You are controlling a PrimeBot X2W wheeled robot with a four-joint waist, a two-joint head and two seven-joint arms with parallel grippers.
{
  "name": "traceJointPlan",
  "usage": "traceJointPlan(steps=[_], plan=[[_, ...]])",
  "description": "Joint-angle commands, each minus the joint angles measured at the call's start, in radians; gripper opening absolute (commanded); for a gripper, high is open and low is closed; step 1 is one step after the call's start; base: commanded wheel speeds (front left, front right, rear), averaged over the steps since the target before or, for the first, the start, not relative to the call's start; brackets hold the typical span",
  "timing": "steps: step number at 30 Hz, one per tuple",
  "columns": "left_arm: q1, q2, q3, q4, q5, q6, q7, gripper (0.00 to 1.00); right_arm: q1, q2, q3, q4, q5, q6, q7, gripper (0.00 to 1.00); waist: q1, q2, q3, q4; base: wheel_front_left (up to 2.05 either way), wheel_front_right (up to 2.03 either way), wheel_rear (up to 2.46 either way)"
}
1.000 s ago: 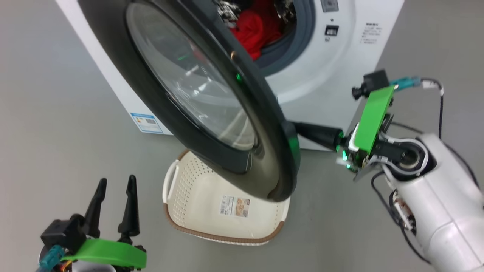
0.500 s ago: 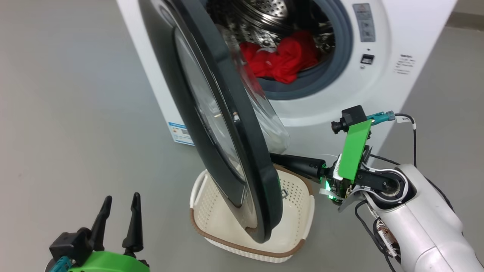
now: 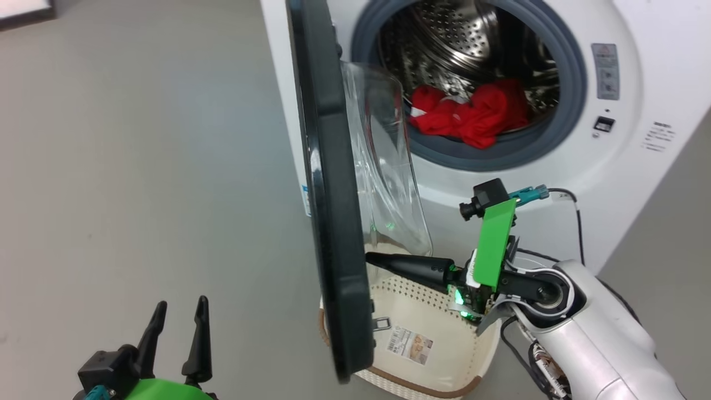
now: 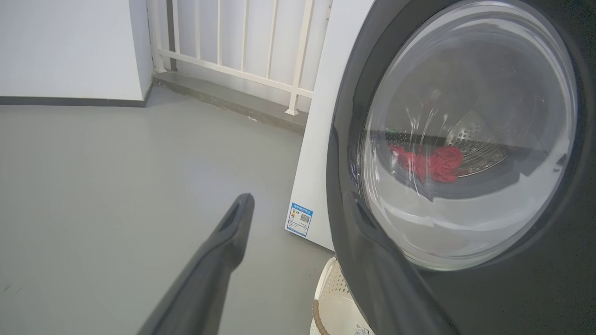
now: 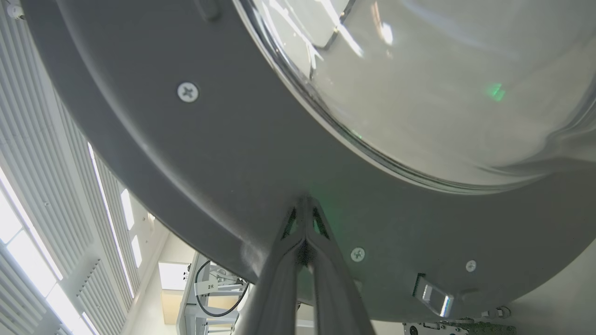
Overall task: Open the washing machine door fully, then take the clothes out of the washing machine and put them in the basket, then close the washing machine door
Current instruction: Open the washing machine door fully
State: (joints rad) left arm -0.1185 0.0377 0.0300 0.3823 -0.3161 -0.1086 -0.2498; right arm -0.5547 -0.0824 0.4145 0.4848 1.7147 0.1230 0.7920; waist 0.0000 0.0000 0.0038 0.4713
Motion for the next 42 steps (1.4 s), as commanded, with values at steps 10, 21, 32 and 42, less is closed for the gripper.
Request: traceJointPlan(steps=[10,21,32,42], plan=[[-0.012,0.03,0.027,-0.027,0.001,0.015,-0.009,1.0,-0.064,0.032,0.168,-0.032,0.129,0.008,-0.111,0.0,0.0,0.0,-0.008,0.054,0.0,0.0,0.0],[-0.006,0.041,0.029,-0.042,-0.004,0.026,-0.009,1.0,-0.092,0.032,0.241,-0.035,0.163,0.008,-0.166,0.0,0.0,0.0,-0.011,0.05,0.0,0.0,0.0],[-0.007,0.048,0.026,-0.047,-0.015,0.033,-0.005,1.0,-0.047,-0.004,0.166,-0.101,0.007,0.008,-0.221,0.04,0.0,0.0,-0.021,0.04,0.0,0.0,0.0],[0.008,0.055,0.031,-0.07,-0.028,0.043,-0.002,1.0,0.065,-0.151,0.132,-0.369,-0.294,0.008,-0.477,1.0,0.0,0.0,-0.028,0.035,0.0,0.0,0.0]])
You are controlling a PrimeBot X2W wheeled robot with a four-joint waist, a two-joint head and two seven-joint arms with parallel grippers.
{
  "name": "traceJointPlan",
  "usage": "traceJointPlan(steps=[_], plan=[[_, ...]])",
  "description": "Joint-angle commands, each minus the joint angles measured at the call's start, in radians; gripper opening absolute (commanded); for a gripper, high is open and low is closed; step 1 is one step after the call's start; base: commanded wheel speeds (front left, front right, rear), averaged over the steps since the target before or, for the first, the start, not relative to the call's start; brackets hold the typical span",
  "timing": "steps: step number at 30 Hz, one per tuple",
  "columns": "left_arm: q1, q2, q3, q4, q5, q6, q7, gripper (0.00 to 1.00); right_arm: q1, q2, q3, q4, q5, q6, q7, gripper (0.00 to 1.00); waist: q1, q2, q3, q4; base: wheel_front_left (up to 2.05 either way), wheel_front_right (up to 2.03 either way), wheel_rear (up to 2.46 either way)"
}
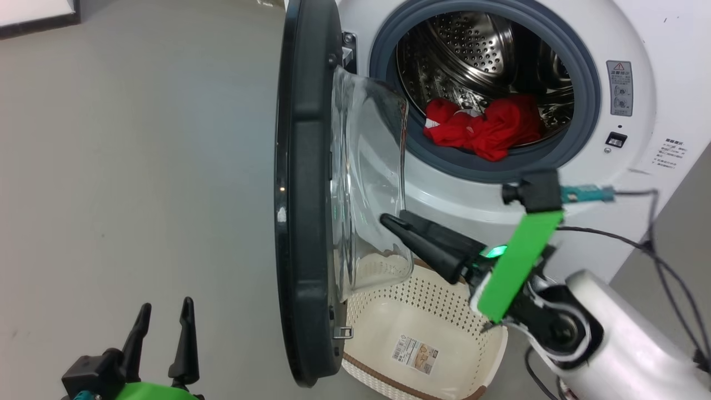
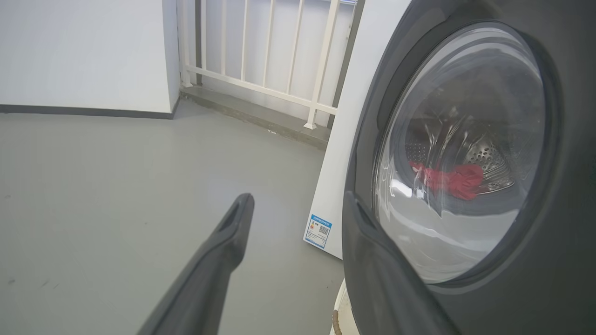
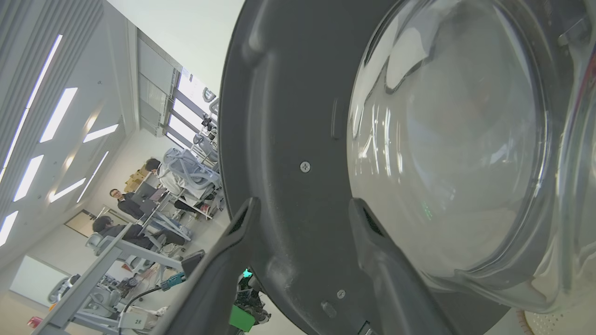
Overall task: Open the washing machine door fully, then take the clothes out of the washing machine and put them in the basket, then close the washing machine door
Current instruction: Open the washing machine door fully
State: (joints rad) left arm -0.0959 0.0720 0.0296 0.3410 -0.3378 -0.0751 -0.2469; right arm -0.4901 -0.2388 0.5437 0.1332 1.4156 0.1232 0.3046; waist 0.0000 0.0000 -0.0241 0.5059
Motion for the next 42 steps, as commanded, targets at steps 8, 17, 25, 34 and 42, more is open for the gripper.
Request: traceJointPlan(steps=[8,17,25,34,42], plan=[[0.005,0.026,0.033,-0.064,-0.015,0.021,0.004,1.0,0.117,-0.105,0.05,0.006,-0.268,0.008,-0.363,1.0,0.0,0.0,-0.007,-0.002,0.0,0.0,0.0],[0.033,0.028,0.031,-0.104,-0.02,0.036,0.013,1.0,0.22,-0.052,-0.051,0.133,-0.592,0.008,-0.564,1.0,0.0,0.0,-0.017,-0.009,0.0,0.0,0.0],[0.041,0.027,0.025,-0.12,-0.025,0.045,0.015,1.0,0.364,0.117,-0.255,0.086,-0.882,0.008,-0.566,1.0,0.0,0.0,-0.011,-0.008,0.0,0.0,0.0],[0.044,0.035,0.031,-0.123,-0.034,0.055,0.016,1.0,0.419,0.172,-0.349,0.076,-1.035,0.008,-0.566,1.0,0.0,0.0,-0.013,-0.018,0.0,0.0,0.0],[0.05,0.038,0.024,-0.127,-0.035,0.065,0.022,1.0,0.415,0.184,-0.372,0.087,-1.09,0.008,-0.566,1.0,0.0,0.0,-0.013,-0.031,0.0,0.0,0.0]])
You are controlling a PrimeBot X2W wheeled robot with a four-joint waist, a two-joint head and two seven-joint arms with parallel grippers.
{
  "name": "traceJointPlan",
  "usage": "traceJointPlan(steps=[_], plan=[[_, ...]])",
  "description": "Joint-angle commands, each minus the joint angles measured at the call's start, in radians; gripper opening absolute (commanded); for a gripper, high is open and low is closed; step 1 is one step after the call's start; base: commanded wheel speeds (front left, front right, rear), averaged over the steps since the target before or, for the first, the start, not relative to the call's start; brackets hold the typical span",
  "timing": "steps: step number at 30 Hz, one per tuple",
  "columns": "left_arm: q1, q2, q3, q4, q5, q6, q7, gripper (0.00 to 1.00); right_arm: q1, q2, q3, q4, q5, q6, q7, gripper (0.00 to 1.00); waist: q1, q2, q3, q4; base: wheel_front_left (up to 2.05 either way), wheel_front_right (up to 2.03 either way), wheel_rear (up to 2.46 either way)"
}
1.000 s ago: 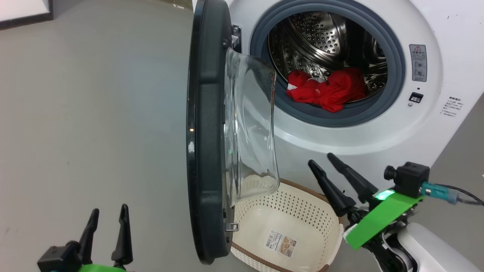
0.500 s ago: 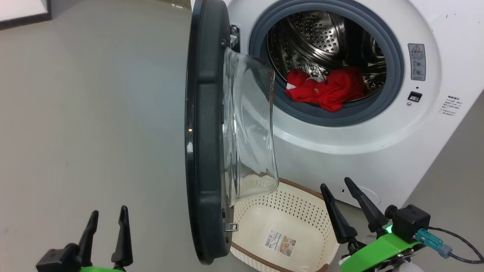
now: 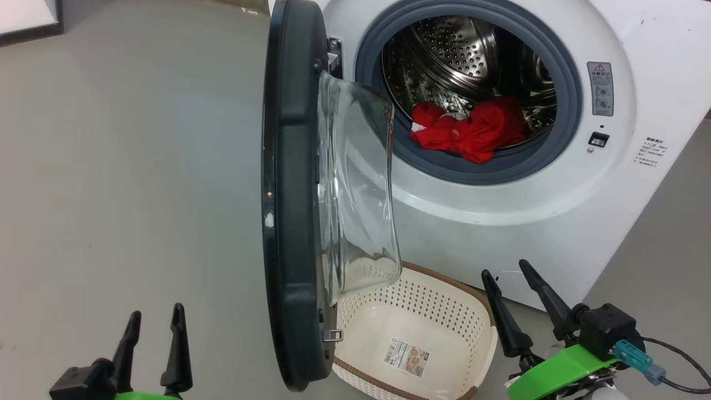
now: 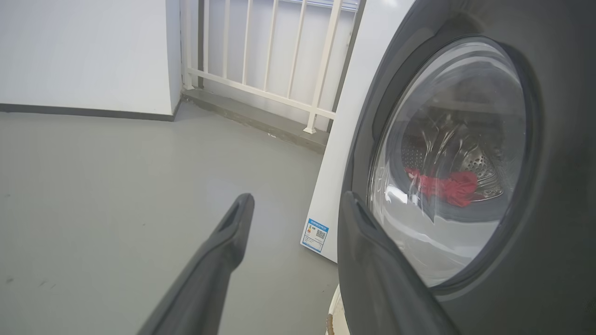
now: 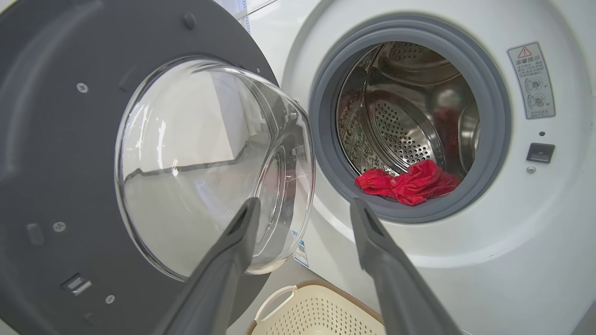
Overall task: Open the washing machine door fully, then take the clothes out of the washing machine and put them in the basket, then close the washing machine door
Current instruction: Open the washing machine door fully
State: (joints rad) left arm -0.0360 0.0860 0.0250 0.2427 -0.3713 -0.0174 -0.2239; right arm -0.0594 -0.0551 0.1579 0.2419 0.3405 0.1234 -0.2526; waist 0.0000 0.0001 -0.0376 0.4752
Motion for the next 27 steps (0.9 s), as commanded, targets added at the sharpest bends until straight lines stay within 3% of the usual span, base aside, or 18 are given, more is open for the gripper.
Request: traceJointPlan(steps=[1,20,24,27], plan=[[-0.009,0.025,0.028,-0.029,-0.002,0.009,-0.001,1.0,-0.015,0.001,0.009,-0.018,-0.017,0.007,-0.009,1.0,0.0,-0.0001,0.0,-0.001,0.0,0.0,0.0],[0.0,0.04,0.011,-0.036,-0.003,0.022,0.008,0.97,-0.029,0.005,0.014,0.014,-0.013,0.007,-0.009,1.0,0.0,-0.0001,-0.003,-0.017,0.0,0.0,0.0],[-0.003,0.048,0.011,-0.048,-0.004,0.02,0.005,0.0,-0.031,0.005,0.016,0.019,-0.011,0.007,-0.009,1.0,0.0,-0.0001,-0.005,-0.018,0.0,0.0,0.0],[-0.008,0.053,0.013,-0.073,-0.002,0.018,-0.003,0.0,-0.031,0.005,0.014,0.021,-0.009,0.007,-0.009,1.0,0.0,-0.0001,-0.007,-0.017,0.0,0.0,0.0]])
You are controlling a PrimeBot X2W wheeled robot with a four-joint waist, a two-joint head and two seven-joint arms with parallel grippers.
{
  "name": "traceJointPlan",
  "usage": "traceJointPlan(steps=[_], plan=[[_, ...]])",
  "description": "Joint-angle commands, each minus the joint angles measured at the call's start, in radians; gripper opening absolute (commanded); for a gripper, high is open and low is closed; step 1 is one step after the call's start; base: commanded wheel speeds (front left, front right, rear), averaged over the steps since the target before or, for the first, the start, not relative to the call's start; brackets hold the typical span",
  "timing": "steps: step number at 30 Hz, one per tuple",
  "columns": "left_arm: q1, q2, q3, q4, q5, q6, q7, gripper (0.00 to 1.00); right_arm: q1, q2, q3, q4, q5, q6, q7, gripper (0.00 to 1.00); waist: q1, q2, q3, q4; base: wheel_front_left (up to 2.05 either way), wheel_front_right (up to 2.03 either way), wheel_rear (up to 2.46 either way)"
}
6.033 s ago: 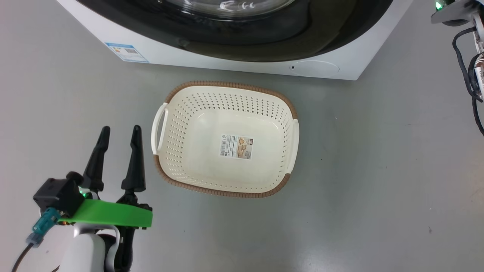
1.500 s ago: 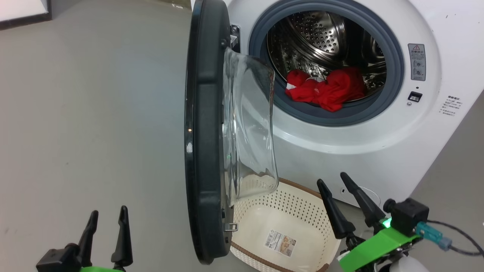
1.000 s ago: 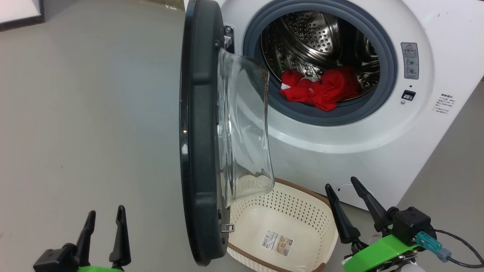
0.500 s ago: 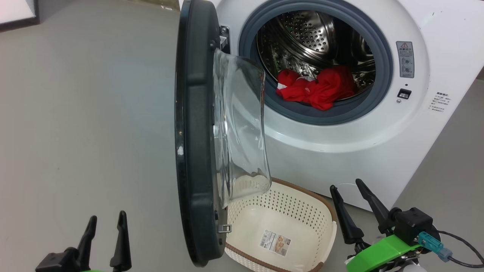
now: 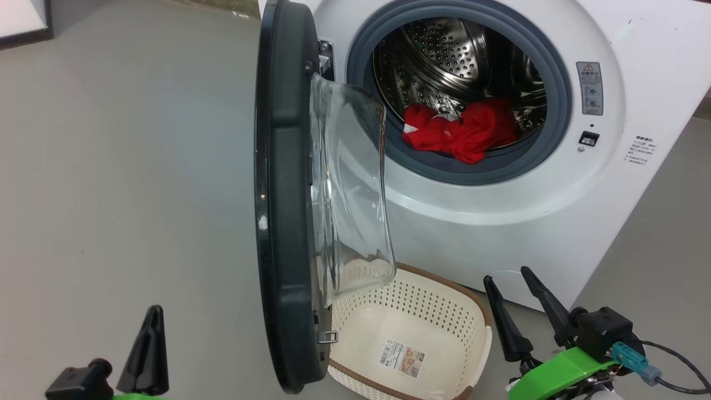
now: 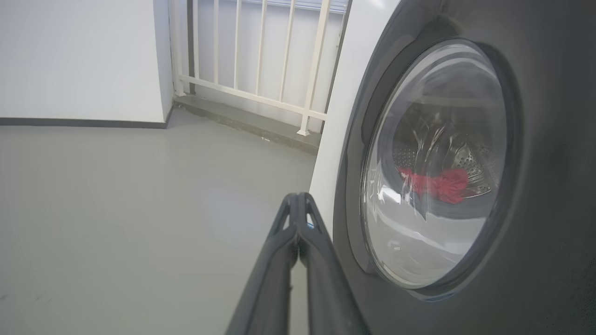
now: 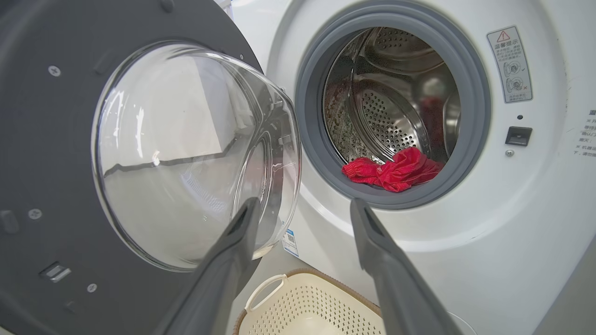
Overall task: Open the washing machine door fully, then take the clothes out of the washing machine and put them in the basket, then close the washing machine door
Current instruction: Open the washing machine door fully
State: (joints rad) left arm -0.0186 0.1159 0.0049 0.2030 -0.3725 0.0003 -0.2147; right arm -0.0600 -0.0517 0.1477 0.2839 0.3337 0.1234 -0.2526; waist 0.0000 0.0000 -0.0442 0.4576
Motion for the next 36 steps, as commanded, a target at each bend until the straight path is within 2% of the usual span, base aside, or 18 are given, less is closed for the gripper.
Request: traceJointPlan(steps=[1,12,22,27,36], plan=[[-0.025,0.023,0.033,-0.033,-0.001,0.001,-0.012,0.0,-0.031,0.001,0.024,-0.021,-0.002,0.007,-0.009,1.0,0.0,0.0,0.0,0.0,0.0,0.0,0.0],[-0.06,0.027,0.013,-0.267,0.034,-0.016,-0.039,0.0,-0.033,0.001,0.031,-0.013,0.017,0.007,-0.009,1.0,0.0,0.0,-0.008,0.002,0.0,0.0,0.0],[-0.062,0.003,-0.103,-0.492,0.049,-0.047,-0.008,0.0,-0.039,0.001,0.05,-0.005,0.03,0.007,-0.009,1.0,0.0,0.0,-0.006,-0.024,0.0,0.0,0.0],[-0.049,-0.013,-0.182,-0.5,0.041,-0.064,0.023,0.0,-0.046,0.001,0.049,-0.002,0.035,0.007,-0.009,1.0,0.0,0.0,0.0,-0.04,0.0,0.0,0.0],[-0.016,-0.034,-0.285,-0.396,-0.008,-0.081,0.079,0.0,-0.058,0.001,0.061,0.001,0.038,0.007,-0.009,1.0,0.0,0.0,0.01,-0.067,0.0,0.0,0.0]])
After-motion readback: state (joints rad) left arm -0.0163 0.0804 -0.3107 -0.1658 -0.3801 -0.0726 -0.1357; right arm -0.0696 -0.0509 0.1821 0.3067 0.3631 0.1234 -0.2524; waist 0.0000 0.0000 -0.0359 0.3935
